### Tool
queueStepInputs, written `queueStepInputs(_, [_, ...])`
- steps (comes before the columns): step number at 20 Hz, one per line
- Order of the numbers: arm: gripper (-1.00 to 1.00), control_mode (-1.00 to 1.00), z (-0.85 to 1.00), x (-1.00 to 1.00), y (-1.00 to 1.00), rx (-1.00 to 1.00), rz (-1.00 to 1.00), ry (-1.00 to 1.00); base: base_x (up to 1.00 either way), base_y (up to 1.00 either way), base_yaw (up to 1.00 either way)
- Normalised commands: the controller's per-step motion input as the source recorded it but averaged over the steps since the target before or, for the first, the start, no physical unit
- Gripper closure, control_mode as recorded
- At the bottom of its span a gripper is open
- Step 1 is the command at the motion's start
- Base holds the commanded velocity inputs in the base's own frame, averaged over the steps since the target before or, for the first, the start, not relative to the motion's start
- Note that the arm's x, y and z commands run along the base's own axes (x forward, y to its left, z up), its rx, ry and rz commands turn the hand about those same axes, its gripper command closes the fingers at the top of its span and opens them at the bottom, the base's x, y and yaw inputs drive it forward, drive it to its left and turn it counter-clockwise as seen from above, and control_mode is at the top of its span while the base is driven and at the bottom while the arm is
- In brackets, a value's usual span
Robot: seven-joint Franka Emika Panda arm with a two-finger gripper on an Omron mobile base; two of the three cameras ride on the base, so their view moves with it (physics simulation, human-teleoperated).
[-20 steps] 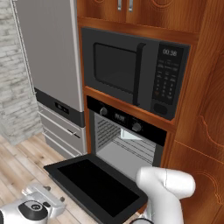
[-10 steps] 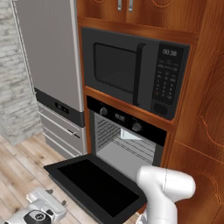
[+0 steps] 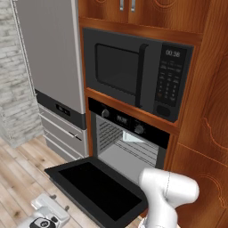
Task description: Take the baked cake out of the oven and place it on the plate for cooling. Then close the oven door.
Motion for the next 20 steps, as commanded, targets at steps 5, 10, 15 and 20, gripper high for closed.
queueStepInputs(5, [-1.00, -1.00, -0.33, 0.16, 0.00, 0.00, 0.00, -0.02, 0.00, 0.00, 0.00])
queueStepInputs(10, [-1.00, -1.00, -0.21, 0.25, 0.00, 0.00, 0.00, 0.00, 0.00, 0.00, 0.00])
queueStepInputs(15, [-1.00, -1.00, -0.29, 0.20, 0.00, 0.00, 0.00, 0.00, 0.00, 0.00, 0.00])
queueStepInputs(20, [-1.00, -1.00, -0.36, 0.16, 0.00, 0.00, 0.00, 0.00, 0.00, 0.00, 0.00])
